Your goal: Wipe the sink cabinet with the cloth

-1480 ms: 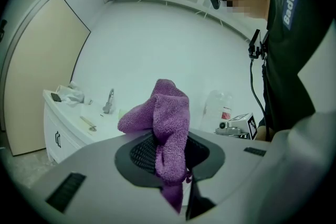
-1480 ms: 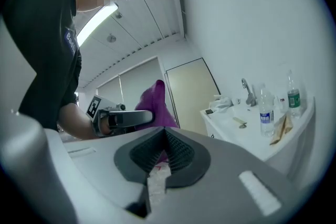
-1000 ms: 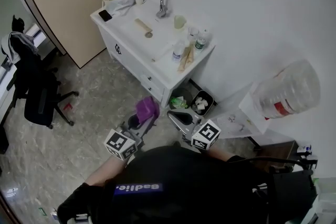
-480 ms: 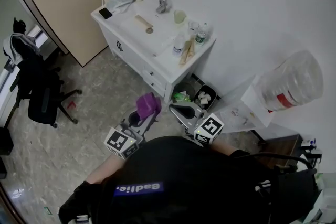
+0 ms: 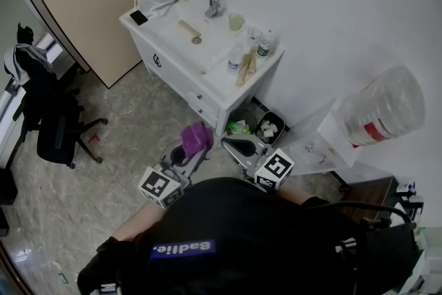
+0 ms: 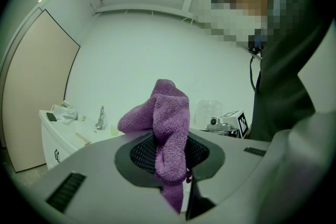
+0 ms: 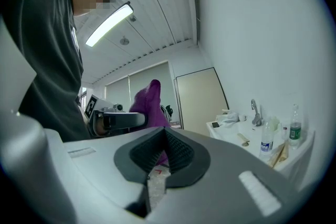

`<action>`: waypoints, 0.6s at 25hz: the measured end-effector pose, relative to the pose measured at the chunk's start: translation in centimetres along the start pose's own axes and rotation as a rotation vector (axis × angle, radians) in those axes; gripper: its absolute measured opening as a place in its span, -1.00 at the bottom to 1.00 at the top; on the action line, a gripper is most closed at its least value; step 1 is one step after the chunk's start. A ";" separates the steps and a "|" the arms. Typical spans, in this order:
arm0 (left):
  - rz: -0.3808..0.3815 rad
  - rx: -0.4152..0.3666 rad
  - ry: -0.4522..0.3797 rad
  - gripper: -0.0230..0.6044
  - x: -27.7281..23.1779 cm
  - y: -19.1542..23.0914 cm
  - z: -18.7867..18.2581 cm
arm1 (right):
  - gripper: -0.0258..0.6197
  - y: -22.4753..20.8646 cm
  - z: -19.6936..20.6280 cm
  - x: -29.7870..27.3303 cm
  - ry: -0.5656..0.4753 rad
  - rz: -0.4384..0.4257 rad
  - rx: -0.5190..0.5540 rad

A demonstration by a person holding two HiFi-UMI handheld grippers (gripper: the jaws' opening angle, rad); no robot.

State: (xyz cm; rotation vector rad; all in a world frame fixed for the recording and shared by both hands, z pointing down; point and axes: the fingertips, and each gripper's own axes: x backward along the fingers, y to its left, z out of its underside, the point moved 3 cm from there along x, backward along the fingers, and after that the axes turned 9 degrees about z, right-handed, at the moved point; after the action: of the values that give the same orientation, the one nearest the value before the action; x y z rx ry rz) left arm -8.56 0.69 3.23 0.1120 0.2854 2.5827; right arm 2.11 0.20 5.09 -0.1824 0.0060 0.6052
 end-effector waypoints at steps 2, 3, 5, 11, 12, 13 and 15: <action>0.007 0.001 0.014 -0.66 0.0 -0.1 -0.1 | -0.93 -0.1 0.0 0.0 0.001 0.003 -0.004; 0.006 0.001 0.009 -0.66 0.0 -0.1 -0.1 | -0.93 -0.1 0.0 0.0 0.001 0.004 -0.006; 0.001 -0.001 -0.008 -0.66 -0.1 0.1 0.0 | -0.93 -0.2 0.0 0.0 0.005 0.003 -0.006; 0.012 -0.006 -0.003 -0.66 -0.1 -0.1 -0.2 | -0.93 0.0 -0.2 -0.1 0.008 -0.020 0.007; 0.013 -0.006 -0.001 -0.66 0.0 -0.1 -0.3 | -0.93 0.1 -0.3 -0.1 0.010 -0.022 0.009; 0.013 -0.005 0.000 -0.66 0.0 -0.2 -0.2 | -0.93 0.2 -0.3 -0.1 0.012 -0.022 0.008; 0.012 -0.004 0.003 -0.66 0.0 -0.2 -0.1 | -0.93 0.3 -0.4 0.0 0.017 -0.021 0.006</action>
State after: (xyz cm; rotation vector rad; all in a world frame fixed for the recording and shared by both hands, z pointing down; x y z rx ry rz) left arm -8.48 0.90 3.10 0.1084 0.2821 2.5959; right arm 1.96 0.39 4.67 -0.1818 0.0225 0.5829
